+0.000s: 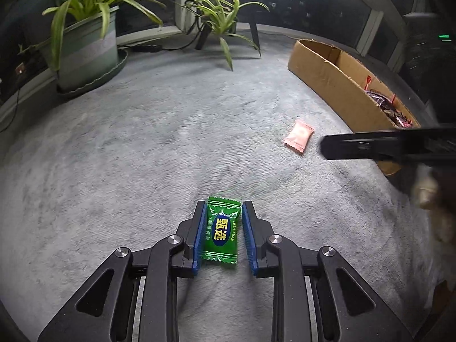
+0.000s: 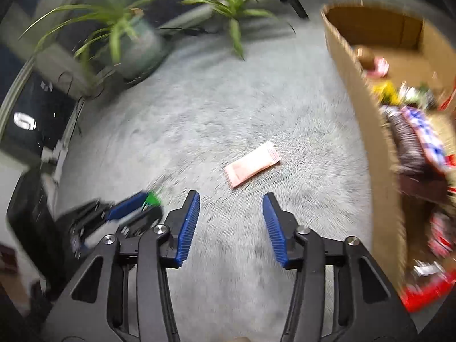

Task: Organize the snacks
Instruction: 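Grasp the green candy with the left gripper while the right grasps the pink candy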

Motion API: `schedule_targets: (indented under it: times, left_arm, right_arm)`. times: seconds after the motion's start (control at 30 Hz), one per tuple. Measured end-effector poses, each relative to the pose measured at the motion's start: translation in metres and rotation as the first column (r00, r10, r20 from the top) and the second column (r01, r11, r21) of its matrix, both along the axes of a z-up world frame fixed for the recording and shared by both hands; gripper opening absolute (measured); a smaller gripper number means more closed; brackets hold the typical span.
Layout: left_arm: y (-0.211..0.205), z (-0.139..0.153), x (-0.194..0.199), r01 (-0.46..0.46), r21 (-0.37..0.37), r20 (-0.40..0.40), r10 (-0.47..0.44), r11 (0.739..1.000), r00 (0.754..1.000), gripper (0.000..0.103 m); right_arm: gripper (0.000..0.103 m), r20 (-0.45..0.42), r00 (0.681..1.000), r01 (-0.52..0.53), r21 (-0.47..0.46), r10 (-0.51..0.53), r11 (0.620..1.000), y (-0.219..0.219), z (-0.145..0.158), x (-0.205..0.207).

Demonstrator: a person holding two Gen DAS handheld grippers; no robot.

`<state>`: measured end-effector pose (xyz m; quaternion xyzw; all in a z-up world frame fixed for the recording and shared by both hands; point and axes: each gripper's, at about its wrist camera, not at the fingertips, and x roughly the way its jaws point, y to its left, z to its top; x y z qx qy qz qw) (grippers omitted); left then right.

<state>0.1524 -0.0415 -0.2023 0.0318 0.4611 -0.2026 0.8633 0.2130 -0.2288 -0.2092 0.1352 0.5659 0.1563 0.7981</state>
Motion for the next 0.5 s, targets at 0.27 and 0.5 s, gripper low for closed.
schedule_targets:
  times: [0.27, 0.5]
  left_arm:
    - [0.011, -0.002, 0.005, -0.011, -0.032, -0.003, 0.011, 0.999, 1.000, 0.024]
    - [0.020, 0.003, 0.002, 0.011, -0.061, -0.009, -0.011, 0.998, 1.000, 0.026]
  right_arm:
    - [0.042, 0.050, 0.999, -0.016, -0.076, 0.019, 0.997, 0.018, -0.002, 0.022]
    - [0.037, 0.094, 0.985, -0.118, -0.243, 0.145, 0.963, 0.049, 0.003, 0.019]
